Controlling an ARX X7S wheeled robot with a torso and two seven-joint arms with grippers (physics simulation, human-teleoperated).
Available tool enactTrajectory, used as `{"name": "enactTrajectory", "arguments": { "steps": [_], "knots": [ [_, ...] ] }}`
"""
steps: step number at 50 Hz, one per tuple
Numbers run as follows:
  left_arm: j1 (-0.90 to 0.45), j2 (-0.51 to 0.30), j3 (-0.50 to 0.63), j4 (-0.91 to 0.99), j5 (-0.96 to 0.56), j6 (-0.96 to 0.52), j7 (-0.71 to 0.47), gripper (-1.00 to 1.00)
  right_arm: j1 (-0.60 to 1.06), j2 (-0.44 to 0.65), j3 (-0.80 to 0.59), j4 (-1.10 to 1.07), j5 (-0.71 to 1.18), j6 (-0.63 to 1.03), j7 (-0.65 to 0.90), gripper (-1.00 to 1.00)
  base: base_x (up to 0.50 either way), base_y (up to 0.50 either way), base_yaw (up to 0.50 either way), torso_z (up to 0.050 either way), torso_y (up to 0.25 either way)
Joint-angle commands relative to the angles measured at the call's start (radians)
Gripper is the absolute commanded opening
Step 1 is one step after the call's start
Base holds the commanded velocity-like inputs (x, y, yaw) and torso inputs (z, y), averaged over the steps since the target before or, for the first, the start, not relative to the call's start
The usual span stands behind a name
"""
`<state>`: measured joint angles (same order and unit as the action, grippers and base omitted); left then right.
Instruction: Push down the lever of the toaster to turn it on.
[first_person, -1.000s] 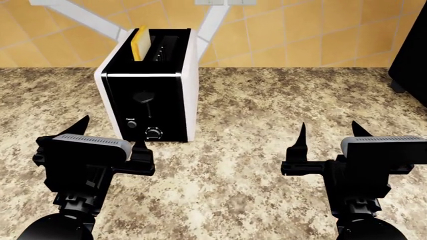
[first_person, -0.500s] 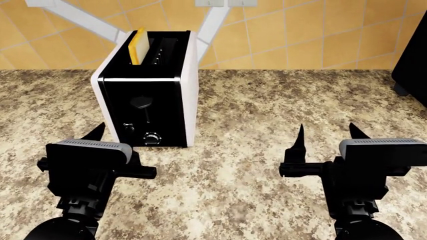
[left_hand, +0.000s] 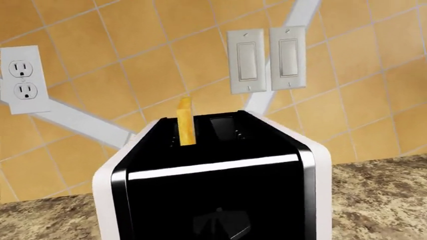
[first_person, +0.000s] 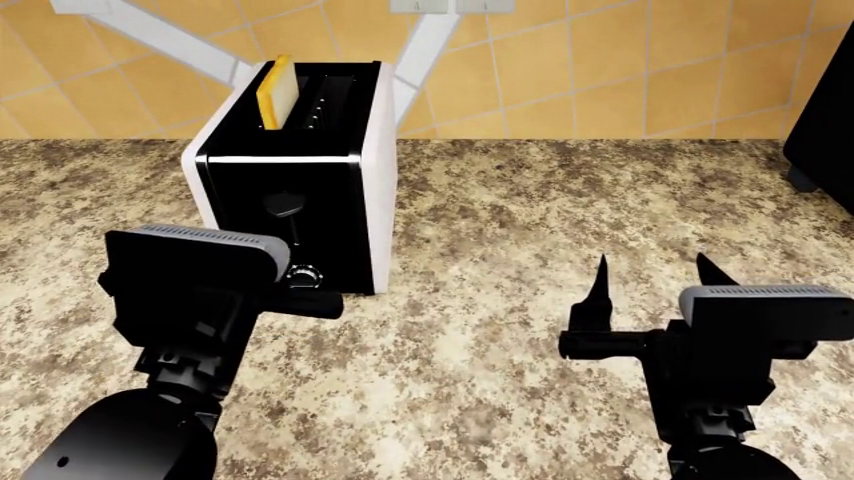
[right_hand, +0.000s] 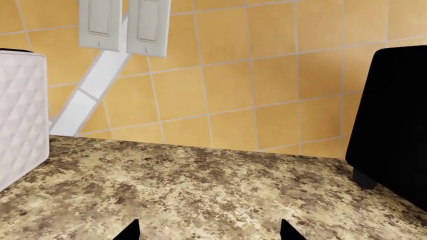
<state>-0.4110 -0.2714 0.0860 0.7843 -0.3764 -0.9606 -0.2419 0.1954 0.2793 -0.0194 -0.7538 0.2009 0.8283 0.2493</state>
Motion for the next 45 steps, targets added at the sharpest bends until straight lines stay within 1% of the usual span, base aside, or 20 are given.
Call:
{"name": "enactTrajectory", "arguments": {
  "steps": [1, 12, 20, 25, 34, 45],
  "knots": [
    [-0.101, 0.017, 0.025, 0.056, -0.039, -0.102, -0.018, -1.0, -0.012, 0.001, 0.01, 0.009, 0.009, -0.017, 0.0, 1.0, 0.0, 0.0, 0.0, 0.0, 0.0],
    [-0.144, 0.014, 0.027, 0.073, -0.055, -0.132, -0.029, -1.0, -0.016, 0.002, 0.007, 0.004, 0.017, -0.018, 0.004, 1.0, 0.0, 0.0, 0.0, 0.0, 0.0],
    [-0.161, 0.013, 0.061, 0.005, -0.03, -0.088, -0.029, -1.0, -0.02, 0.002, 0.009, 0.014, 0.021, -0.03, 0.005, 1.0, 0.0, 0.0, 0.0, 0.0, 0.0],
    [-0.146, 0.011, 0.076, -0.02, -0.02, -0.064, -0.03, -1.0, -0.023, 0.003, 0.01, 0.013, 0.025, -0.032, 0.006, 1.0, 0.0, 0.0, 0.0, 0.0, 0.0],
    [-0.113, 0.009, 0.101, -0.152, 0.017, 0.035, -0.017, -1.0, -0.02, 0.004, 0.005, 0.02, 0.027, -0.035, 0.009, 1.0, 0.0, 0.0, 0.0, 0.0, 0.0],
    [-0.054, 0.007, 0.129, -0.227, 0.037, 0.106, -0.008, -1.0, -0.017, 0.006, -0.002, 0.023, 0.031, -0.033, 0.013, 1.0, 0.0, 0.0, 0.0, 0.0, 0.0]
  ]
}}
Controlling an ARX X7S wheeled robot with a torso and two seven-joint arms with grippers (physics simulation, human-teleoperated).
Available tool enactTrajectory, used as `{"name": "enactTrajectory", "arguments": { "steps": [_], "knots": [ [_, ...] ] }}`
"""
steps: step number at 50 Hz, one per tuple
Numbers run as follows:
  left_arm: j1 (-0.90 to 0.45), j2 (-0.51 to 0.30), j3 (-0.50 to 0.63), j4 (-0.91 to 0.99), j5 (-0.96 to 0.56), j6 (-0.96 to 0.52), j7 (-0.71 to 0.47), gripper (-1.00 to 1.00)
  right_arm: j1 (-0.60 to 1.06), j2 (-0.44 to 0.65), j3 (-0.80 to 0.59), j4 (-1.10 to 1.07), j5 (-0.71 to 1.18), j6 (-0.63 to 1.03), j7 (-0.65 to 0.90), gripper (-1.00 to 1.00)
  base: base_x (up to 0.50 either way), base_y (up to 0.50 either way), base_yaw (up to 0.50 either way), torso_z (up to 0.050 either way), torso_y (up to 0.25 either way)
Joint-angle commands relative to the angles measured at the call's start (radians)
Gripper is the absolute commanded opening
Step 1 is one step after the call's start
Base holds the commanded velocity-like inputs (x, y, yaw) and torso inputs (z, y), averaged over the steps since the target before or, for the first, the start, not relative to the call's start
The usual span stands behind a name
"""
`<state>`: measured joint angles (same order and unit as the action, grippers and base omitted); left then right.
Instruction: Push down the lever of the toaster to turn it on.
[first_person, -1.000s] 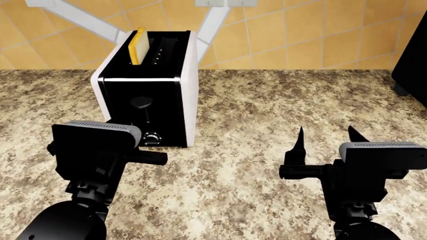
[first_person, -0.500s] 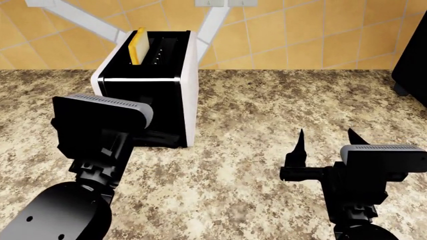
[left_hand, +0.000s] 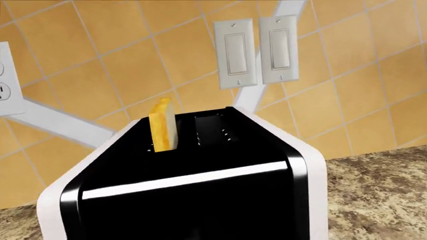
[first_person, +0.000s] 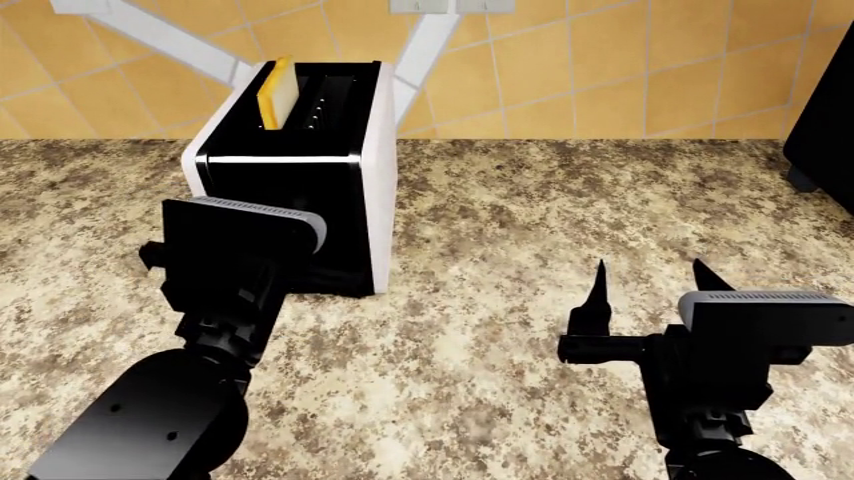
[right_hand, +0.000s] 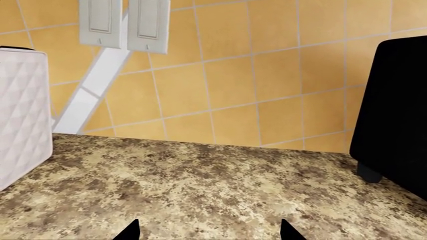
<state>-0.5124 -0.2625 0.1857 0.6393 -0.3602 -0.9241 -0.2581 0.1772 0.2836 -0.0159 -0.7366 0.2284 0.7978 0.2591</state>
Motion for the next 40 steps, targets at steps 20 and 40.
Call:
{"name": "enactTrajectory", "arguments": {
  "steps": [20, 40],
  "knots": [
    [0.137, -0.01, 0.068, -0.155, 0.039, 0.141, 0.011, -1.0, -0.005, 0.004, -0.009, 0.023, 0.01, -0.022, 0.009, 1.0, 0.0, 0.0, 0.0, 0.0, 0.0],
    [0.18, -0.01, 0.081, -0.218, 0.042, 0.189, 0.012, -1.0, -0.007, 0.008, -0.014, 0.026, 0.018, -0.027, 0.016, 1.0, 0.0, 0.0, 0.0, 0.0, 0.0]
  ]
}}
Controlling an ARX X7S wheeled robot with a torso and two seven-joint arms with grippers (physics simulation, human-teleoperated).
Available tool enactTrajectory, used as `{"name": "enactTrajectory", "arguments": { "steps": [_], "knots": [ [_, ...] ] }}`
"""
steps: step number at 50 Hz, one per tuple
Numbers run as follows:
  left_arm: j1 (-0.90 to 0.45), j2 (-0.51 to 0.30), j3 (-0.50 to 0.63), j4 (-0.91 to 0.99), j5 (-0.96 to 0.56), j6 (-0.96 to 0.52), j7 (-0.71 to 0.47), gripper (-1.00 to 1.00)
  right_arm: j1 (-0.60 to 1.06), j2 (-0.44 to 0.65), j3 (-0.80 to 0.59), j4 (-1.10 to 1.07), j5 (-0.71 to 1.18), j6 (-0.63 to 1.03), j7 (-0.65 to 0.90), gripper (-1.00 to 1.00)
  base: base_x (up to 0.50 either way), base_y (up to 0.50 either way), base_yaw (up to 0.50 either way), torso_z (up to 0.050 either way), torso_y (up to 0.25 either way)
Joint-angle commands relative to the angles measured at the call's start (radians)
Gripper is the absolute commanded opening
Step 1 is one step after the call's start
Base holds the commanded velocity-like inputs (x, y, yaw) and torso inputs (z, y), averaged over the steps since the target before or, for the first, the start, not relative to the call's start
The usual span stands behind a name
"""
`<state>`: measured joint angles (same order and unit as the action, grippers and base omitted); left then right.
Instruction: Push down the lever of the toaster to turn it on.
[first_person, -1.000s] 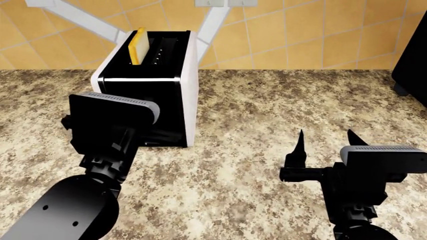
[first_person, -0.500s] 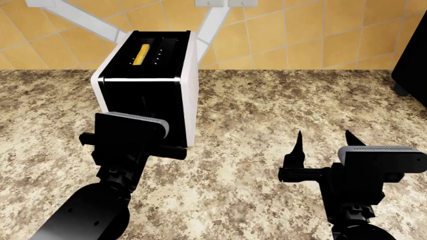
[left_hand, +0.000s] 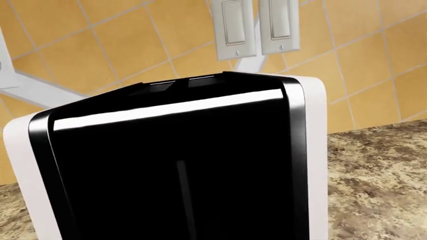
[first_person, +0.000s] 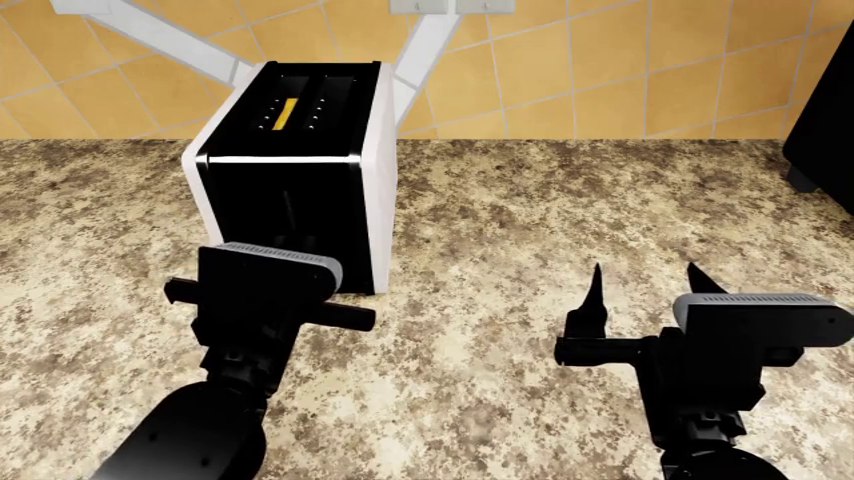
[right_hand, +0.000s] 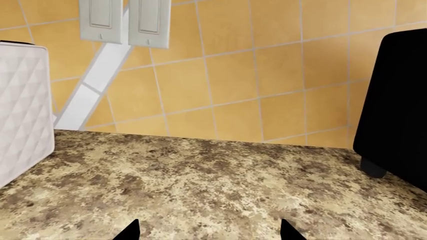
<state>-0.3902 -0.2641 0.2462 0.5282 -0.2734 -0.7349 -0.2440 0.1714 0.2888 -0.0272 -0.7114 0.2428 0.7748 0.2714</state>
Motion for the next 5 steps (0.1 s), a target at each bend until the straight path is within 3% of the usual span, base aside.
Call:
{"name": "enactTrajectory", "arguments": {
  "steps": [1, 5],
  "knots": [
    [0.058, -0.009, 0.02, -0.107, -0.045, 0.0, -0.003, -1.0, 0.0, 0.003, -0.002, 0.002, 0.004, -0.004, 0.003, 1.0, 0.0, 0.0, 0.0, 0.0, 0.0],
    [0.057, -0.01, 0.021, -0.106, -0.046, 0.0, -0.004, -1.0, -0.001, 0.003, -0.003, 0.001, 0.006, -0.004, 0.006, 1.0, 0.0, 0.0, 0.0, 0.0, 0.0]
  ]
}}
